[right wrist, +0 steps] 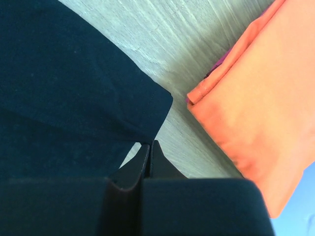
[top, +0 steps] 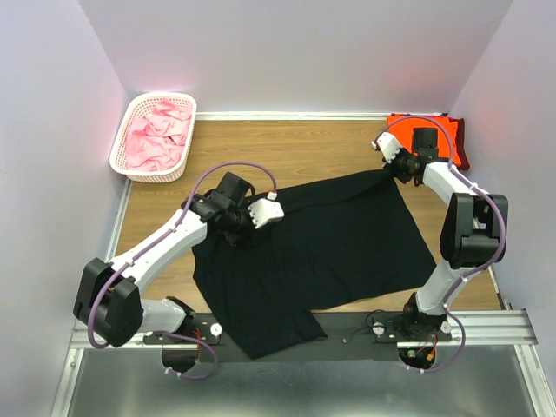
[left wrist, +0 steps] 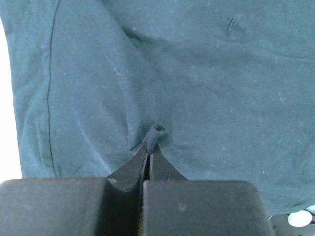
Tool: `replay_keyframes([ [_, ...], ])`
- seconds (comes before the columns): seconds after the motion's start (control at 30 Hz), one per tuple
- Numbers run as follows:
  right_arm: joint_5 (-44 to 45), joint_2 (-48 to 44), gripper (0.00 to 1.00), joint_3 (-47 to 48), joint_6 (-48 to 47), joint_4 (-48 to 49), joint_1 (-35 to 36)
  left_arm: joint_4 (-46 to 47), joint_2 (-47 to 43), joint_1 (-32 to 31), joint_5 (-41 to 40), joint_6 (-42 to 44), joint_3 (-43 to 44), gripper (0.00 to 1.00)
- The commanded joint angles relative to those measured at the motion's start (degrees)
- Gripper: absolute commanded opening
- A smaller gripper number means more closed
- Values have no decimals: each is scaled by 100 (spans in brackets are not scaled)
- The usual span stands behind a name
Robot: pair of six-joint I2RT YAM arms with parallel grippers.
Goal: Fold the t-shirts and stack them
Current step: Fold the tshirt
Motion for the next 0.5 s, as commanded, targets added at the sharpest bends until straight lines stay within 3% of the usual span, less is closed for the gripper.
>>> replay_keyframes([
  [0.0, 117, 75, 1, 73, -43, -14, -25, -80, 14, -16, 272, 11, 383, 0],
  [0.47, 38, 14, 0, 276, -192, -137, -130, -775, -276, 1, 1247, 108, 1069, 0],
])
